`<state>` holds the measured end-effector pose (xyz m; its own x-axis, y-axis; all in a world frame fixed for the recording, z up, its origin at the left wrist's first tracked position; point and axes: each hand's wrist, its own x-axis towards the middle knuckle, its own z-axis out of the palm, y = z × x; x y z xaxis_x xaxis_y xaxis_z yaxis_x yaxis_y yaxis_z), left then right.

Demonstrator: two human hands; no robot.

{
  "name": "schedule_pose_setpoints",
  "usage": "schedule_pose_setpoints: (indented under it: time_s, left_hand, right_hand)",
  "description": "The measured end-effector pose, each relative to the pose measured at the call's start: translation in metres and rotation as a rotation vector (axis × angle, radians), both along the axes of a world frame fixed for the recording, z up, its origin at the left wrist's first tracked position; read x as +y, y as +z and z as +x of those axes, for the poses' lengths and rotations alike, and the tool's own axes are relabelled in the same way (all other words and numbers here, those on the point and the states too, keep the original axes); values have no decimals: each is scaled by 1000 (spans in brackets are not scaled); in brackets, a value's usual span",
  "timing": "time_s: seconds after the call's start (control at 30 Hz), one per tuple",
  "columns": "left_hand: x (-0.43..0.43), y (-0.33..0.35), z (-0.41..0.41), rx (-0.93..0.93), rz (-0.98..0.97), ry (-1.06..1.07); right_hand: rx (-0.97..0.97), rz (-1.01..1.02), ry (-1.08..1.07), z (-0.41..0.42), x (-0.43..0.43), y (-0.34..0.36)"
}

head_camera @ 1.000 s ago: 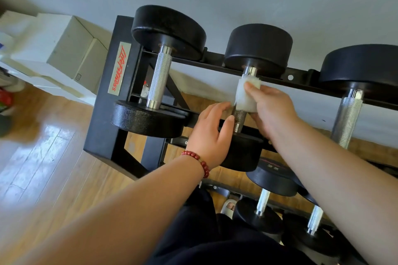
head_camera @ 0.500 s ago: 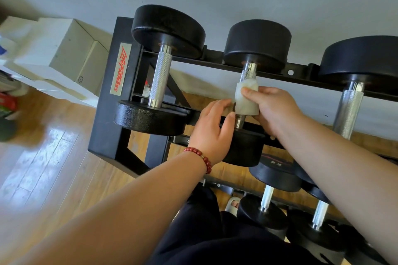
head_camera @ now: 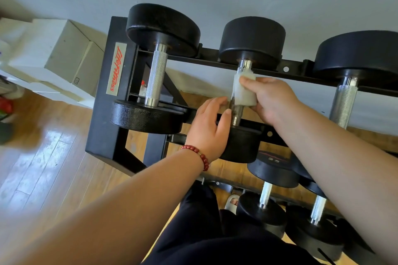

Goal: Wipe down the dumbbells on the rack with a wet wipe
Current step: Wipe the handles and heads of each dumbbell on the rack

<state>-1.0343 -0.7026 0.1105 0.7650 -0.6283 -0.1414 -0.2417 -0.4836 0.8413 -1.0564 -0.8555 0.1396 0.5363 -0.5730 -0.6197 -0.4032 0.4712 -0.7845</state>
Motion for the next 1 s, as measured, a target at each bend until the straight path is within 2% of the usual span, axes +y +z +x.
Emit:
schedule_pose_setpoints:
  time_s: [0.13,0.27,0.4,0.53,0.63,0.8,0.9,1.0]
  left_hand:
    - [0,-1,1,7,-12,8]
    - [-1,-4,2,14,-20,11]
    - [-1,-4,1,13,-4,12]
    - [0,-5,2,12,-2,11]
    - [0,-6,3,12,3,10]
    - [0,-3,2,12,-2,5]
    - [0,-3,2,17,-7,8]
    - [1,-3,2,14,-8,7]
  right_hand:
    - [52,-63,27,-8,7,-7]
    - [59,-42,50,-14,8,-11]
    - [16,-113,61,-2,3,-2]
    - [69,-263,138,-7,5,-7]
    - [52,-337,89,-9,7,-14]
    - [77,-307,85,1,17,-7]
    - [30,-178,33,-3,17,-8]
    - [29,-184,43,-9,19,-13]
